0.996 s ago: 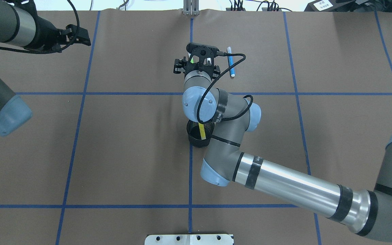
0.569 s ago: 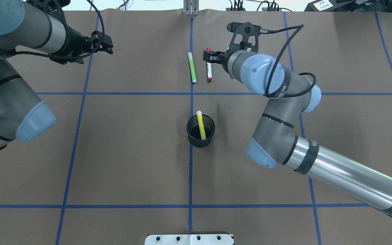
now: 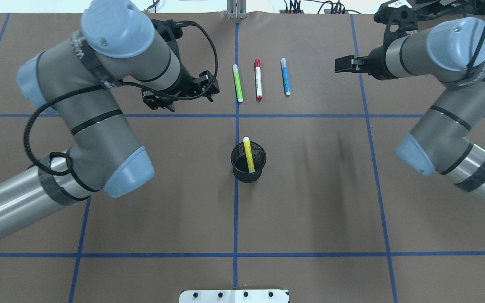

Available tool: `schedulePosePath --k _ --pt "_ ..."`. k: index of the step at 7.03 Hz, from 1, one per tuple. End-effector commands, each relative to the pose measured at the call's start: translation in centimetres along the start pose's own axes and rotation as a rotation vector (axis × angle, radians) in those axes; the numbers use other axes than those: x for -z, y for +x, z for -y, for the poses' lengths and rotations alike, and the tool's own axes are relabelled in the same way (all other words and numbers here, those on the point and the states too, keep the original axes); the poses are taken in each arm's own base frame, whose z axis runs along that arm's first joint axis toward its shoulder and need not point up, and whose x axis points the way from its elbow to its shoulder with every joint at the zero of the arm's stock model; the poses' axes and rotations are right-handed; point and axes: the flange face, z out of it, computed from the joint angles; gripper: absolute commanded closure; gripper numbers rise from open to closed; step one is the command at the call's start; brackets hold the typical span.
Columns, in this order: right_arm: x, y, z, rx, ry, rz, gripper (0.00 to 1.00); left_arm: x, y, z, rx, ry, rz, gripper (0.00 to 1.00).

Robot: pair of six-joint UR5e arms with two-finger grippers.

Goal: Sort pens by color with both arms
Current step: 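Withdraw the right gripper while the left gripper moves to the cup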

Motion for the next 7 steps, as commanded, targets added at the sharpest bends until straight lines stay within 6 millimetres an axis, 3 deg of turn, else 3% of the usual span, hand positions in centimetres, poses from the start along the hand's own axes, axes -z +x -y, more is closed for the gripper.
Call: schedulePosePath --k 1,2,3,5,7 --pt "1.3 3.8 0.6 -0.003 -0.077 0.019 0.01 -3.0 3.4 -0.6 0.02 -0.178 0.011 0.01" --pt "1.9 5.3 0.6 -0.019 -0.096 0.024 0.01 -5.2 5.7 0.6 0.042 -0.219 0.043 0.01" --pt "2.5 6.4 0.3 -0.023 -0.111 0.026 0.01 -6.1 8.9 0.8 0.059 -0.31 0.048 0.01" --pt "2.5 8.2 -0.3 0.011 -0.125 0.011 0.01 -9.5 13.0 0.8 0.077 -0.354 0.109 0.01" --pt "2.3 8.5 -0.4 0.009 -0.127 0.005 0.01 -10.7 13.0 0.3 0.049 -0.368 0.126 0.03"
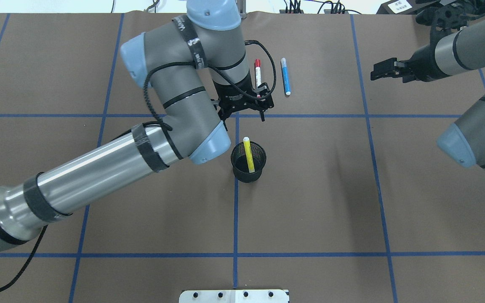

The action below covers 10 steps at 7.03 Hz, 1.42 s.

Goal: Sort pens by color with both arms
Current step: 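Close the left gripper on the yellow highlighter in the cup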

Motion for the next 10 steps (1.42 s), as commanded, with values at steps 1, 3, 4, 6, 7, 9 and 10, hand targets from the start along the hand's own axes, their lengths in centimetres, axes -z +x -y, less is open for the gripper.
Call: schedulePosePath --k 1,3,4,6,7,9,10 --pt "-0.4 0.3 -0.1 0.0 -0.003 -0.009 0.01 -2.2 -0.2 -0.3 -0.015 -0.023 0.032 0.06" --pt "-0.4 0.4 -0.1 -0.002 -0.003 -0.011 0.01 -2.7 -1.2 -0.1 0.003 -0.028 0.053 0.07" --pt "-0.4 0.3 -0.1 -0.001 -0.002 -0.01 0.01 -2.8 -1.4 -0.1 0.007 -0.029 0.056 0.13" --pt "-0.3 0.2 -0.1 -0.003 0.0 -0.007 0.01 -2.1 -1.5 -0.7 0.018 -0.032 0.07 0.41" --pt "-0.3 0.2 -0.1 -0.004 0.0 -0.007 0.01 -2.1 -1.6 -0.6 0.019 -0.033 0.071 0.56" --pt "-0.1 0.1 -0.1 -0.012 0.003 -0.005 0.01 -2.1 -1.5 -0.7 0.018 -0.033 0.07 1.0" --pt "-0.2 0.2 -0.1 -0.013 0.003 -0.008 0.01 -2.1 -1.5 -0.7 0.018 -0.033 0.07 1.0"
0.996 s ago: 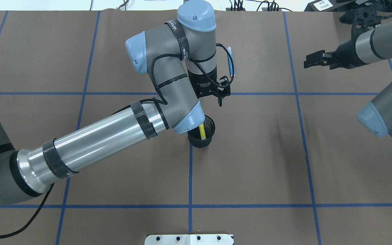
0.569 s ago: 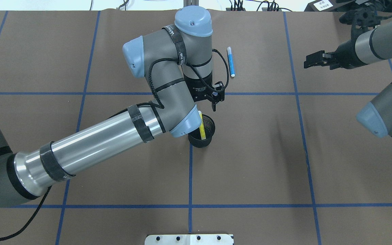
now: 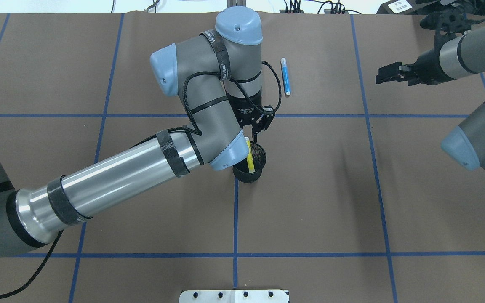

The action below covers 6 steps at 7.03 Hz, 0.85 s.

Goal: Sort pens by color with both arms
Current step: 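Close the left gripper on the yellow highlighter in the cup, then lift the yellow highlighter out and carry it toward the green marker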

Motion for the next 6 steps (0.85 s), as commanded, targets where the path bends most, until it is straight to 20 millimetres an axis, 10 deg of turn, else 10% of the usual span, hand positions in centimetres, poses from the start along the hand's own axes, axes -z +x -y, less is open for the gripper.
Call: schedulePosePath --k 1,4,6 --pt "-0.2 0.3 -0.1 -0.001 -0.002 -0.005 0.01 1.2 0.2 -0.5 -0.012 0.008 -0.019 1.0" --pt "-0.3 0.2 -0.1 -0.002 -0.003 -0.005 0.01 11.1 -1.4 -1.7 -0.023 0.089 -0.112 1.0" --pt "-0.3 0.1 -0.1 -0.001 -0.003 -0.006 0.01 16.6 -7.1 -3.9 -0.079 0.227 -0.207 1.0"
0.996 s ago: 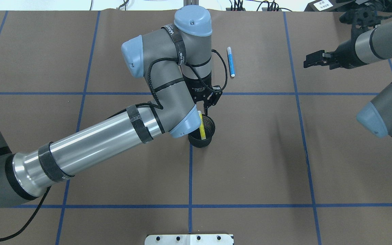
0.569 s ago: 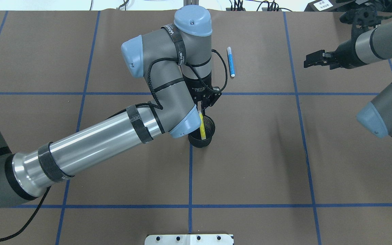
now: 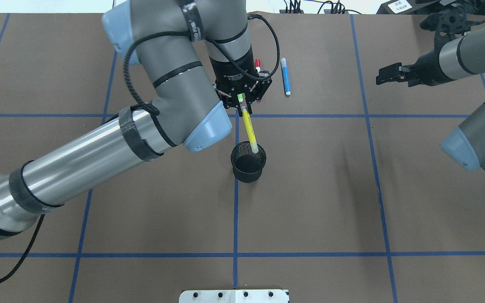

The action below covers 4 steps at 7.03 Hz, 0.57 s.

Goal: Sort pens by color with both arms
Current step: 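Lift the yellow highlighter out and carry it toward the green marker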

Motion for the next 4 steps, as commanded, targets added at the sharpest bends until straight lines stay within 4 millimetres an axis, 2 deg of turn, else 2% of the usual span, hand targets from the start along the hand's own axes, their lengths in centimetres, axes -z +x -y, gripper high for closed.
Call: schedulePosePath --k 1,2,3,4 --pt "0.0 -0.3 0.0 0.001 0.0 0.003 0.01 5.2 -2.5 -0.9 -0.045 0.182 -0.052 1.0" --pt "-0.1 -0.4 0.0 0.003 0.001 0.003 0.01 6.9 -3.0 -0.1 -0.047 0.296 -0.047 1.0" --pt "-0.2 -0.5 -0.1 0.005 0.005 -0.001 0.01 7.4 -3.9 1.6 -0.044 0.393 -0.04 1.0" --pt "-0.2 -0.4 -0.1 0.004 0.005 -0.003 0.01 5.9 -6.4 3.6 -0.058 0.514 -0.06 1.0"
